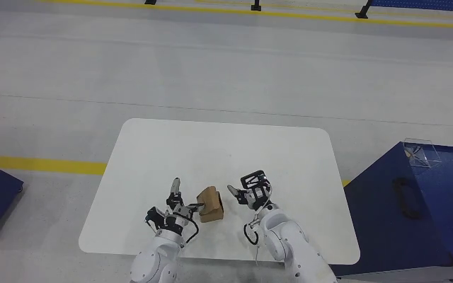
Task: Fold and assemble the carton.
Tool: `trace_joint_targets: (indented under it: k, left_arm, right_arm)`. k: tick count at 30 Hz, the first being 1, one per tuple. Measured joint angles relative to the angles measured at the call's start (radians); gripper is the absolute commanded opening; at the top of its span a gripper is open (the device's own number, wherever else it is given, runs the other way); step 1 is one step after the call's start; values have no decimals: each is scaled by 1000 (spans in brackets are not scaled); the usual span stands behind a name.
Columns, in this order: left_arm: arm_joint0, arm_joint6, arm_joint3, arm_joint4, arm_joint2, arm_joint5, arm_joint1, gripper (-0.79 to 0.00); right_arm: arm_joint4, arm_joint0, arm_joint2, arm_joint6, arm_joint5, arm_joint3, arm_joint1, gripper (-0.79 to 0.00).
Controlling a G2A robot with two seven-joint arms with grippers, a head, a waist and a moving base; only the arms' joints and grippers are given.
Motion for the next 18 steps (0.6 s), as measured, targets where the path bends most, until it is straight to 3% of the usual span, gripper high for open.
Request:
trace_joint_targets:
  k: [13,18]
  left_arm:
    - [8,-33,-25,31,-26,30,8,0]
    - [30,-68,-102,298,-70,61,32,0]
  right_arm:
    - [-19,-10,5,-30,13,-13,1,0]
    - [-23,-37,15,-64,58,-42,1,0]
